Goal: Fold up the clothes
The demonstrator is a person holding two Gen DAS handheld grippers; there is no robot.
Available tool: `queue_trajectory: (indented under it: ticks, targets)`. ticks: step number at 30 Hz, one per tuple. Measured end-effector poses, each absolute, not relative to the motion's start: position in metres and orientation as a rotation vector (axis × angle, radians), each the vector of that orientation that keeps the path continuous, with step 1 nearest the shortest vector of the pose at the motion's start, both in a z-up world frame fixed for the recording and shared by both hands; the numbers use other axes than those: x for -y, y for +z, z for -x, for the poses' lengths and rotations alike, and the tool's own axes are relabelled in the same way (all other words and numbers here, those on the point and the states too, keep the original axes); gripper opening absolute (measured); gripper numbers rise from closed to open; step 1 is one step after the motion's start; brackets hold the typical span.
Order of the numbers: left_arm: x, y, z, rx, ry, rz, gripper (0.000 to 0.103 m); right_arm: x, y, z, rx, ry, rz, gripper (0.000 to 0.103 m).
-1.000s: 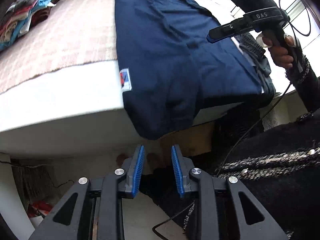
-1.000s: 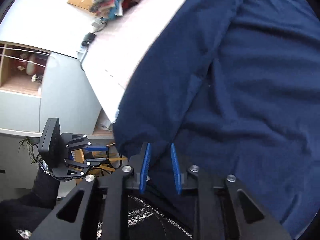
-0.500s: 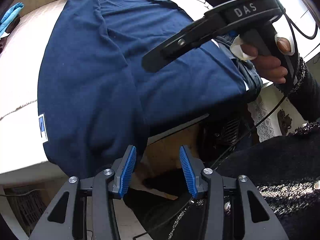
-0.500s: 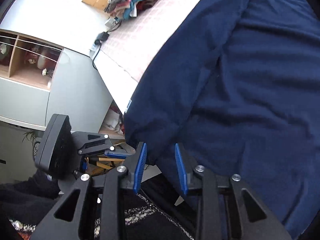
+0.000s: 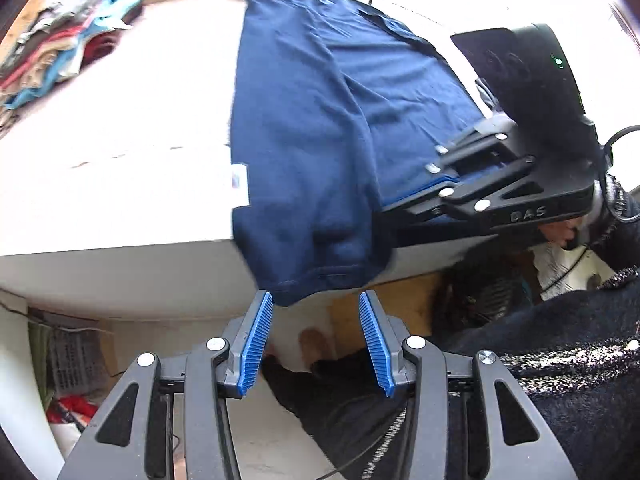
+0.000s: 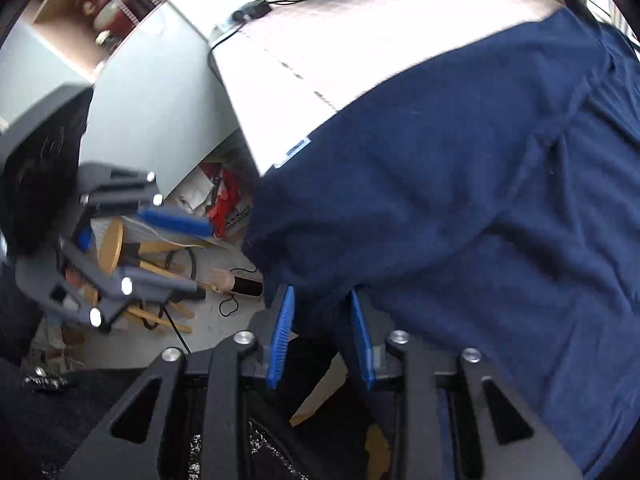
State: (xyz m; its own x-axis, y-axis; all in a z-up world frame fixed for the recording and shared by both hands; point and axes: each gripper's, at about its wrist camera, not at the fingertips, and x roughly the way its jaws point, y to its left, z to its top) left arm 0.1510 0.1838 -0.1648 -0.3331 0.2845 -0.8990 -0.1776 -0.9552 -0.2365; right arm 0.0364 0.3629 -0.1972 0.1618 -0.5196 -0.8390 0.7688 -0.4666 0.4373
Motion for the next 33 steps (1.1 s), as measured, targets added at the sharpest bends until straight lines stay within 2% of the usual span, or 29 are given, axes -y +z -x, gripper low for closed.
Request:
queue_trajectory:
  ticks: [2,4,5,10,15,16,17,18,19,21,24,27,30,33]
  targets:
    - [-0.184,-0.159,-0.151,0.107,2.361,1.598,0.043,-0.363,-0.193,-0.034,-0.211,-1.509,-1.39,0.004]
    - [-0.187,-0.155,-0.148,0.078,2.357,1.576,0.044,-0.376,-0.187,-0.02,-0.051,-1.441,-1.446,0.004]
    - [-0.189,-0.153,-0.146,0.066,2.349,1.565,0.044,-0.38,-0.186,-0.017,-0.042,-1.422,-1.465,0.004]
    - [-0.201,-0.142,-0.125,-0.002,2.306,1.499,0.045,-0.392,-0.176,-0.018,-0.243,-1.445,-1.528,0.005]
    - [-0.206,-0.107,-0.089,-0.027,2.258,1.4,0.045,-0.429,-0.11,0.022,-0.132,-1.611,-1.472,0.007]
    - [-0.203,-0.097,-0.079,-0.025,2.264,1.374,0.047,-0.437,-0.09,0.035,-0.097,-1.659,-1.442,0.011]
    - [-0.202,-0.088,-0.065,-0.024,2.281,1.349,0.049,-0.443,-0.07,0.05,-0.064,-1.711,-1.404,0.019]
    - [-0.199,-0.079,-0.053,-0.021,2.286,1.33,0.057,-0.445,-0.051,0.065,-0.054,-1.772,-1.354,0.025]
    - [-0.197,-0.075,-0.039,-0.025,2.282,1.314,0.066,-0.446,-0.033,0.08,-0.054,-1.836,-1.3,0.035]
    - [-0.197,-0.071,-0.013,-0.051,2.296,1.274,0.068,-0.444,-0.006,0.111,-0.076,-1.973,-1.209,0.038]
    - [-0.21,-0.1,0.033,-0.103,2.297,1.295,0.067,-0.43,0.009,0.17,-0.095,-2.101,-1.113,0.038]
    - [-0.216,-0.14,0.07,-0.063,2.224,1.384,0.065,-0.411,-0.001,0.241,-0.144,-2.192,-1.117,0.038]
    - [-0.218,-0.165,0.083,-0.075,2.183,1.435,0.065,-0.373,-0.039,0.314,-0.147,-2.204,-1.194,0.038]
    - [-0.217,-0.18,0.085,-0.118,2.153,1.461,0.066,-0.328,-0.074,0.362,-0.242,-2.206,-1.28,0.038]
